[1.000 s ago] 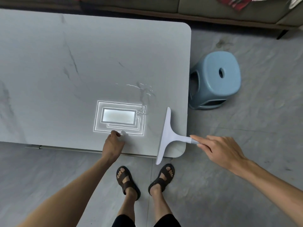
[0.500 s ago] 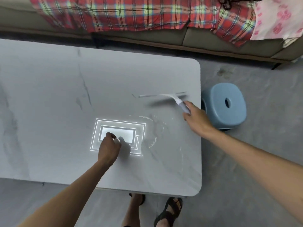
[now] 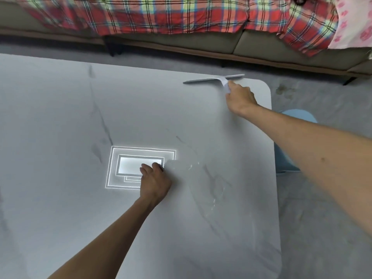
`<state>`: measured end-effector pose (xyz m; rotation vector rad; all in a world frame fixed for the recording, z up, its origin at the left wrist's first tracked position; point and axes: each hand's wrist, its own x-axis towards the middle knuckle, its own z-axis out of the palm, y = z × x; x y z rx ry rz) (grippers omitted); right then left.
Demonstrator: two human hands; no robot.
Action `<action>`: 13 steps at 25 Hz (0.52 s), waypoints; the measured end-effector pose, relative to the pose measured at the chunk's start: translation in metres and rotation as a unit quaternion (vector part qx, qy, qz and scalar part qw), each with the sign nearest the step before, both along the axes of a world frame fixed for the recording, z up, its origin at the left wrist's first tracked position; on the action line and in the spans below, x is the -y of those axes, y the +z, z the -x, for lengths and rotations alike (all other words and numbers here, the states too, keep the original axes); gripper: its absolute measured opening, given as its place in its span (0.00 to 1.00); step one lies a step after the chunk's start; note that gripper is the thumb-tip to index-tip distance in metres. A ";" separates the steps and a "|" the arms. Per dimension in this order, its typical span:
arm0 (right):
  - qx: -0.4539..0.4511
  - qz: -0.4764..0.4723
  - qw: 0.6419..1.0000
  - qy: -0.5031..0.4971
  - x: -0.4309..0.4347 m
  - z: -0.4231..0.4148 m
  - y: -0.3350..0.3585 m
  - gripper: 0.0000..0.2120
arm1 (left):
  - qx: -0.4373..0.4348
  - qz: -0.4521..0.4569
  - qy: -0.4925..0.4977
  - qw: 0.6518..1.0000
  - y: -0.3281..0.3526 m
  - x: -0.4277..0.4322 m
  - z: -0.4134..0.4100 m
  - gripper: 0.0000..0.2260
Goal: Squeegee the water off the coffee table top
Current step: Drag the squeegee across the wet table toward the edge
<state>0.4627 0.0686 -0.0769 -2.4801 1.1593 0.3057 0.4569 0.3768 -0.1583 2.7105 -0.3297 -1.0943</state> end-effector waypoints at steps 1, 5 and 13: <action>-0.010 0.001 1.000 0.015 -0.002 0.008 -0.003 0.24 | -0.016 0.001 0.009 1.000 0.000 0.003 -0.002 0.15; -0.035 -0.019 0.999 0.027 -0.033 0.071 -0.004 0.27 | -0.072 0.010 0.036 0.997 0.007 0.012 -0.008 0.23; -0.107 -0.085 0.990 0.043 -0.053 0.168 0.051 0.24 | -0.087 -0.037 0.043 0.995 0.011 0.030 -0.008 0.24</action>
